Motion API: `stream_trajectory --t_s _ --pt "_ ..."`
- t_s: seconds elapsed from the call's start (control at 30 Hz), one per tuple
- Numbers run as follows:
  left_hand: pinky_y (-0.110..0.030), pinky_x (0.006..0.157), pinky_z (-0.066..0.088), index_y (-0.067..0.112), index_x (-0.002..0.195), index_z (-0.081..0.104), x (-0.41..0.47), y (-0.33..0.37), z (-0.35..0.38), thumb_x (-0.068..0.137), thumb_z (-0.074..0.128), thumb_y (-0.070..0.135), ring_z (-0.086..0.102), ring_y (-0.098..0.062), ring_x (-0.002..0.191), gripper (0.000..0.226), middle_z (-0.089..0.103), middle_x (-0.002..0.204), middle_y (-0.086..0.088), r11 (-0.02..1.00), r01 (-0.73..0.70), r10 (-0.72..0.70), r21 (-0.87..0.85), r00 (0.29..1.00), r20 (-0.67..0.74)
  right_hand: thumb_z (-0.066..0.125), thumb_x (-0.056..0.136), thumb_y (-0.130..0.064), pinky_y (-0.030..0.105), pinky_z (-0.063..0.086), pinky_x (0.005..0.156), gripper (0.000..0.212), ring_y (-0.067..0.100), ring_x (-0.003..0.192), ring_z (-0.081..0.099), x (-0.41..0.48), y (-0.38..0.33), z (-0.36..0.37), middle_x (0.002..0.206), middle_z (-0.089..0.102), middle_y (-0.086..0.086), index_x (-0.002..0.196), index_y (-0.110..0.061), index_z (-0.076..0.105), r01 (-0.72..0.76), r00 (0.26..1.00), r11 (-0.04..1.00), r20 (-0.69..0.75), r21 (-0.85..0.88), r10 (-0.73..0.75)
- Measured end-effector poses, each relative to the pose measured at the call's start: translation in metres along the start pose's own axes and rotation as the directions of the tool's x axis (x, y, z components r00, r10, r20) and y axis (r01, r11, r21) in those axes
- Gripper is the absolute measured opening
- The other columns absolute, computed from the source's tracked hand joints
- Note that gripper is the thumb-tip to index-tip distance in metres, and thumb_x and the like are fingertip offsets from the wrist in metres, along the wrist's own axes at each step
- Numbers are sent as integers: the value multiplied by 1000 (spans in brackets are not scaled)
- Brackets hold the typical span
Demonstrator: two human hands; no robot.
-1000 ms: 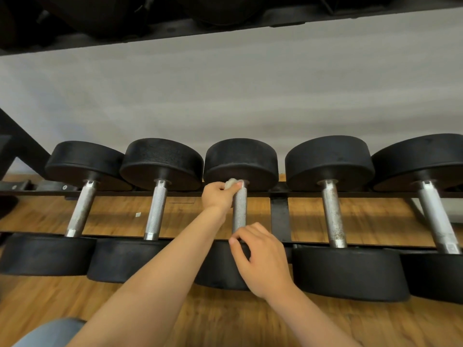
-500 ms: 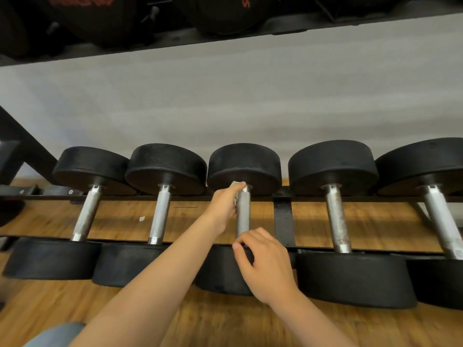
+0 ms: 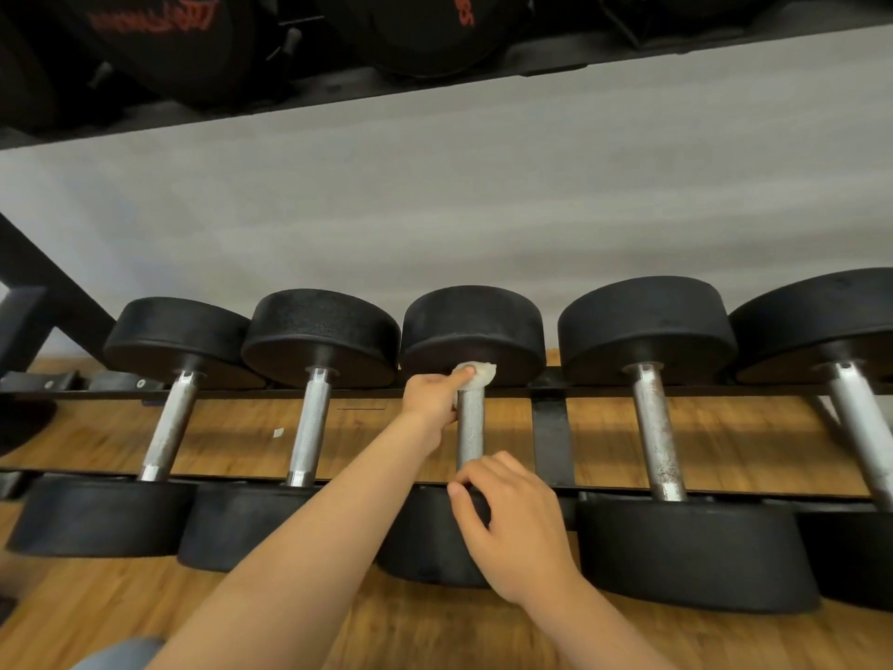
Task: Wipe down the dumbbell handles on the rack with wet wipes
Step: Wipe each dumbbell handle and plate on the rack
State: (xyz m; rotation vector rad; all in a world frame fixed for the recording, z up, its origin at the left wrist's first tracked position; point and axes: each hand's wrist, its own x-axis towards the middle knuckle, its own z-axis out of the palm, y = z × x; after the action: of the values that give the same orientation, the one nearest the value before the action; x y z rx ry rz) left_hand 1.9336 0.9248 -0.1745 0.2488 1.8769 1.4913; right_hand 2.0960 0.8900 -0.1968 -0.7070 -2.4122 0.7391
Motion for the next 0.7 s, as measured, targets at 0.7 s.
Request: stream_trajectory --t_s 0.7 --pt "-24 70 55 18 80 62 -1 -9 -5 91 68 23 66 -19 90 14 65 85 -1 970 -171 184 172 981 -63 35 93 -48 23 48 67 36 3 80 53 -2 -1 0 82 57 -16 88 -28 64 2 999 1000 -45 16 -1"
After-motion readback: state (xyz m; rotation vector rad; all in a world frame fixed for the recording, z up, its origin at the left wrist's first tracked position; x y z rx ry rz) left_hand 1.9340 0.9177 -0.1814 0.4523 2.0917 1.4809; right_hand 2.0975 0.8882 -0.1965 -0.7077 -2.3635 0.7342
